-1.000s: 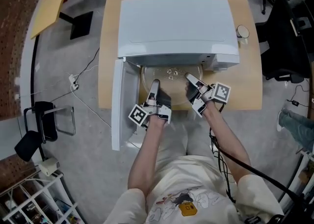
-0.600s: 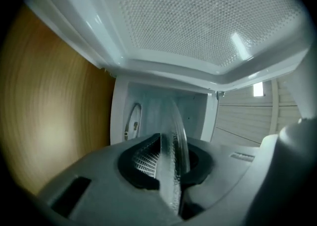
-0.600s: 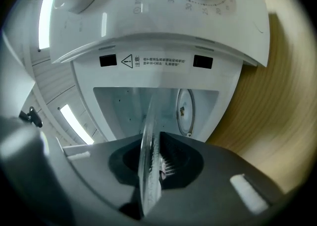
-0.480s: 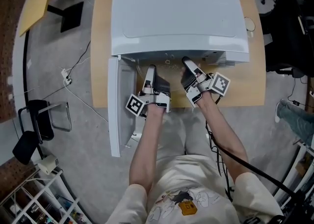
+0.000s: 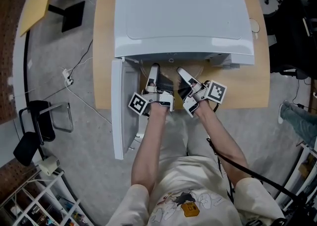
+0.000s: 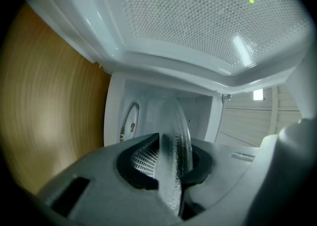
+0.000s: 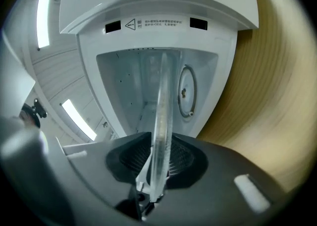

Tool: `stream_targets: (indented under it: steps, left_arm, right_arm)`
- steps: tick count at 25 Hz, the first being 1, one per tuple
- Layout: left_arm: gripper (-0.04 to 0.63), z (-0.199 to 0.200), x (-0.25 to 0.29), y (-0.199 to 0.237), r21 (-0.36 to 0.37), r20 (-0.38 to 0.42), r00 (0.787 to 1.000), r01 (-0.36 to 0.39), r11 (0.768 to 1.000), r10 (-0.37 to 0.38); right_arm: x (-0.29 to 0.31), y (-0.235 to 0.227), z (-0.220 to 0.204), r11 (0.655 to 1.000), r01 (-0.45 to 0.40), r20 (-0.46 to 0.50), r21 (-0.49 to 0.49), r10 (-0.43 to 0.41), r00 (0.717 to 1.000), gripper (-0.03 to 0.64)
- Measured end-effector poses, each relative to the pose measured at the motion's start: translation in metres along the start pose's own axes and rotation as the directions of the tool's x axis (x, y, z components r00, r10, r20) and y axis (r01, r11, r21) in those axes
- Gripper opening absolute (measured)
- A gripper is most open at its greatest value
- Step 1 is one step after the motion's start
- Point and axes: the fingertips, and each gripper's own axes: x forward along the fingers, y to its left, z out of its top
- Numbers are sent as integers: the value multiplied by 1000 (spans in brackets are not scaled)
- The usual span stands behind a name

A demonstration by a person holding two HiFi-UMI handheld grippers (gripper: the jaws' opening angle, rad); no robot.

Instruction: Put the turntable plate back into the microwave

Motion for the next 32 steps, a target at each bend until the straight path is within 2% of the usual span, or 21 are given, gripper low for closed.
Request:
stream_targets:
  steps: [2, 3, 8, 11, 16, 20, 27, 30, 32]
  left_arm:
    - [40, -2, 2, 1, 7, -4, 1000, -4, 1000, 5]
    - [40, -2, 2, 1, 12, -7, 1000, -7, 1000, 7]
    - [46, -3, 4, -4, 33, -11, 1000, 6, 999, -6]
    - [99, -5, 4, -10, 24, -22, 999, 38, 999, -37]
    - [118, -20, -11, -1, 68, -73, 997, -23, 997, 28]
    - [123, -22, -26, 8, 81, -73, 995, -56, 995, 62]
    - [95, -11, -8, 16, 81, -66, 996, -61, 995, 66]
    - [53, -12, 3, 24, 105, -88, 993, -72, 992, 81]
    - [51, -14, 7, 28, 97, -102, 990, -83, 992, 93]
  right_arm:
    - [1, -6, -1, 1000, 29, 14, 4, -29, 999, 38]
    - [0, -7, -1, 999, 29, 23, 17, -29, 999, 32]
    - [0, -2, 1, 999, 4, 48, 45, -6, 999, 31]
    - [0, 0, 4, 998, -12, 64, 68, 8, 998, 41]
    - [3, -9, 11, 999, -6, 73, 45, 3, 997, 40]
    - [18, -11, 24, 1000, -7, 79, -3, 8, 997, 40]
    - [40, -21, 31, 1000, 8, 107, -7, -7, 994, 40]
    - [41, -28, 36, 1000, 25, 138, 9, -26, 990, 38]
    - [39, -31, 41, 999, 30, 153, 11, -32, 988, 37]
